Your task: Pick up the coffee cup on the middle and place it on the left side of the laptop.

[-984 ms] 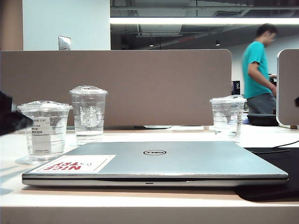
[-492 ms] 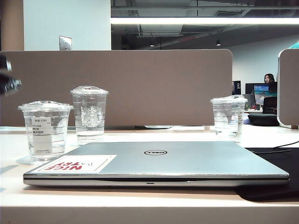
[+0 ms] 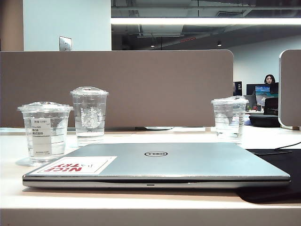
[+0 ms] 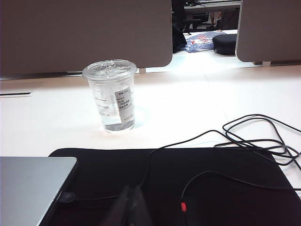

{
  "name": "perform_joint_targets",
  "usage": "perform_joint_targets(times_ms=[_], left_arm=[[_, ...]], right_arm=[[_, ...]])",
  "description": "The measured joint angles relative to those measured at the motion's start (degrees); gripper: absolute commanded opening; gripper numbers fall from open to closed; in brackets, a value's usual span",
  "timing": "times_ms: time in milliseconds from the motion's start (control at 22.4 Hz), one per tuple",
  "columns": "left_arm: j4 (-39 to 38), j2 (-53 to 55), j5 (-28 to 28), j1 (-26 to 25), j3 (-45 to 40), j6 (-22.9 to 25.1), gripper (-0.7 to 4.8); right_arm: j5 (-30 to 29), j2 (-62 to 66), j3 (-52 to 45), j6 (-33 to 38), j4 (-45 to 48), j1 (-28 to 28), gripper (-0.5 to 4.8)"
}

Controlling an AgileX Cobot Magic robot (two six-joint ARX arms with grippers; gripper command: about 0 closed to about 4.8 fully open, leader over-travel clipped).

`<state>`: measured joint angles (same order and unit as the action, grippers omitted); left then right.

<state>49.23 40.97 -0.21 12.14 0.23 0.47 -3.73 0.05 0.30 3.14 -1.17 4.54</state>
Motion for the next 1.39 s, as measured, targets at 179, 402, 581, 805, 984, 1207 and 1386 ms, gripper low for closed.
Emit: perform_joint_targets(times_ms=[179, 402, 581, 805, 984, 1207, 1386], left_arm=[[-8.15, -9.64, -4.61, 0.0, 0.0, 0.13, -0.05], [-12.5, -14.99, -4.96, 0.0, 0.0, 0.13, -0.05], [-12.61, -16.24, -4.96, 0.0, 0.0, 0.13, -0.05], [-13.05, -16.13, -4.96, 0.0, 0.0, 0.13, -0.05], [-13.05, -16.13, -4.96, 0.0, 0.0, 0.13, -0.05], [-21.57, -24.13, -5.46, -0.28, 0.0, 5.25, -0.05], [-29.7, -28.37, -5.92, -6.47, 0.0, 5.81, -0.05]], right_arm=[[0.0, 0.0, 0.02, 0.0, -0.02, 0.04, -0.05], [0.0, 0.0, 0.0, 0.0, -0.02, 0.04, -0.05], [0.0, 0.0, 0.0, 0.0, -0.02, 0.04, -0.05], [0.0, 0.0, 0.0, 0.0, -0.02, 0.04, -0.05], [0.0, 0.0, 0.0, 0.0, -0.04, 0.04, -0.05], [0.0, 0.0, 0.02, 0.0, -0.04, 0.04, -0.05], [0.0, 0.0, 0.02, 0.0, -0.04, 0.04, -0.05]])
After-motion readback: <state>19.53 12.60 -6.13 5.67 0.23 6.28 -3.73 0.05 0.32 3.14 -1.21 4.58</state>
